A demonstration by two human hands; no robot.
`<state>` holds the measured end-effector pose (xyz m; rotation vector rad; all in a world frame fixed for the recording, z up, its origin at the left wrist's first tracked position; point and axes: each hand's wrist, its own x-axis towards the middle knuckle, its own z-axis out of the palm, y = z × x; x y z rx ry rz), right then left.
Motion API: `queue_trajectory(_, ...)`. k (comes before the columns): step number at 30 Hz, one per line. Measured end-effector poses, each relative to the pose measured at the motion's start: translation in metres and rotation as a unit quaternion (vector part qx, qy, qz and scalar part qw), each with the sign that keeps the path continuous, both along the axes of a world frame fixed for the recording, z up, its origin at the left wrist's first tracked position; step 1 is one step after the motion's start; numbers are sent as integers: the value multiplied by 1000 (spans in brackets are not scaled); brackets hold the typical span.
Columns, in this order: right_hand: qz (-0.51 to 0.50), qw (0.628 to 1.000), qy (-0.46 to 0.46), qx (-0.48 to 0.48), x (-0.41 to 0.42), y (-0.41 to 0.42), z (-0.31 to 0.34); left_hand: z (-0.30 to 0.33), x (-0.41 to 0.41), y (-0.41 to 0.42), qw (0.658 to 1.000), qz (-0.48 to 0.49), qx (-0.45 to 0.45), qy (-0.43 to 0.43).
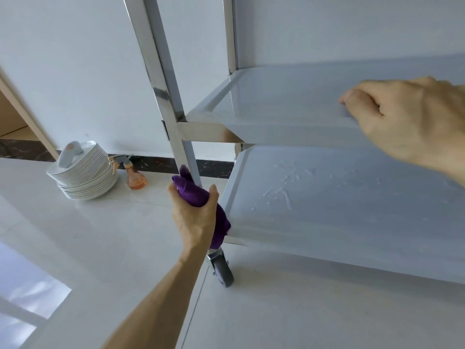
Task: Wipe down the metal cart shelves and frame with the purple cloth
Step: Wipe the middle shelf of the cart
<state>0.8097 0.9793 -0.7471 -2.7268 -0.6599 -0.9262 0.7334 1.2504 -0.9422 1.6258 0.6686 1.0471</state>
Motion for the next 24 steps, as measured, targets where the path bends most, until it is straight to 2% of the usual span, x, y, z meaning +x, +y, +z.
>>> queue_trajectory(3, 6, 1000, -15, -15, -2, -3, 0, 30, 3, 7, 998, -12, 47, -27)
queue_trajectory(6, 7, 1000, -9, -18, -1, -4, 0, 80, 14, 15, 989, 33, 110, -88)
queue_trajectory(9, 12, 1000, -11, -13, 0, -3, -2, 98, 17, 14, 985, 59, 134, -93)
queue_trajectory(16, 14, 1000, -24, -11, -1, -3, -1, 27, 1, 8, 996, -18, 81, -29)
queue_trajectory(20, 16, 1000, -20, -12, -2, -3, -1, 0, -16, 12, 992, -90, 45, 73)
queue_trajectory(24, 31, 999, -41, -3, -5, -4, -4, 6, -25, 22, 974, -137, 90, 159)
